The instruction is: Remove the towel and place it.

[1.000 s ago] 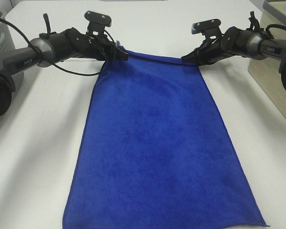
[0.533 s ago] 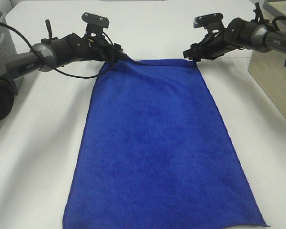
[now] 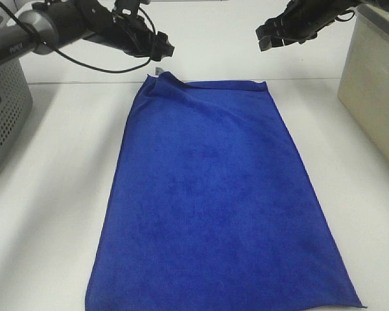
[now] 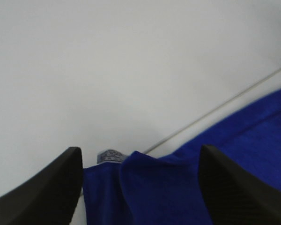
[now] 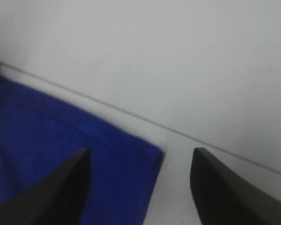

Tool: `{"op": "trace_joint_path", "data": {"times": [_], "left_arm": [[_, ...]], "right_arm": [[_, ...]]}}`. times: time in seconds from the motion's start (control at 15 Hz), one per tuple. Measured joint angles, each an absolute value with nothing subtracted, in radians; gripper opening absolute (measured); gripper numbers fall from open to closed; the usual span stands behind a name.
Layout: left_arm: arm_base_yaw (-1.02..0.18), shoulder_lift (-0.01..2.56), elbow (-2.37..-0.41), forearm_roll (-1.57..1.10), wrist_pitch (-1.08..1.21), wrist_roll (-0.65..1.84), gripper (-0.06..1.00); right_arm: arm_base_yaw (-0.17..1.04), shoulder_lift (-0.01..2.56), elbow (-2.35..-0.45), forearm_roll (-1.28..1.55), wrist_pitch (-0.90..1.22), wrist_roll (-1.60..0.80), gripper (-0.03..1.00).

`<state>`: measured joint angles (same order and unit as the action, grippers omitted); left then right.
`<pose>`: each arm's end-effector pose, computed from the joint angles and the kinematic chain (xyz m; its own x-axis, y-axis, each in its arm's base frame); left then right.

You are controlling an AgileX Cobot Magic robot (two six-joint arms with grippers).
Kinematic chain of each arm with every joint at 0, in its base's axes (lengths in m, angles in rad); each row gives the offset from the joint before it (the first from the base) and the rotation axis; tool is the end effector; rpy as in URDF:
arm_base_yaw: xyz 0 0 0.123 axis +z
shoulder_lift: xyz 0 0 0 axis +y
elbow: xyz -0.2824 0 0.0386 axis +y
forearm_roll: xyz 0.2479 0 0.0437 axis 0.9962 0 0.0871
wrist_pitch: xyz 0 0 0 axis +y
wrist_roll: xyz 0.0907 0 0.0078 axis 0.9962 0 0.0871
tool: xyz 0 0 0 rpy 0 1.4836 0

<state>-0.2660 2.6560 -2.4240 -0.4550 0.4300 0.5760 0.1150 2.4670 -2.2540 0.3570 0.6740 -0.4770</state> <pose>0.5706 -0.1728 0.1604 -0.4219 0.2748 -0.8640 0.4826 0.8748 0.0426 0.5540 0.0840 0.1977 -0.6260 -0.2612 -0.7348 -0.3955 0.9184 0.0105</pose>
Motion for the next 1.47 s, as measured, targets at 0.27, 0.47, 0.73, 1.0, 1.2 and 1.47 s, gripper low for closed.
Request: {"op": "trace_joint_path", "data": {"times": [0.27, 0.47, 0.73, 1.0, 1.2, 1.47], "left_arm": [[-0.262, 2.505, -2.425, -0.196, 0.883, 0.278, 0.65], [-0.260, 2.409, -2.426, -0.037, 1.156, 0.107, 0.71], [-0.255, 2.300, -2.431, 0.036, 1.211, 0.042, 0.78], [-0.125, 2.226, -2.431, 0.007, 1.212, -0.035, 0.78], [0.031, 2.161, -2.405, -0.053, 1.212, -0.067, 0.78], [0.069, 1.924, -2.086, 0.012, 1.211, -0.073, 0.78]], "right_arm": [[0.115, 2.345, -2.254, 0.356, 1.006, -0.389, 0.59], [0.115, 2.236, -2.254, 0.337, 1.122, -0.315, 0.71], [0.115, 2.104, -2.254, 0.217, 1.213, -0.229, 0.78], [0.068, 1.998, -2.254, 0.121, 1.217, -0.089, 0.78], [-0.015, 1.900, -2.204, 0.121, 1.217, -0.084, 0.77], [-0.031, 1.631, -1.794, 0.072, 1.216, -0.080, 0.77]]}}
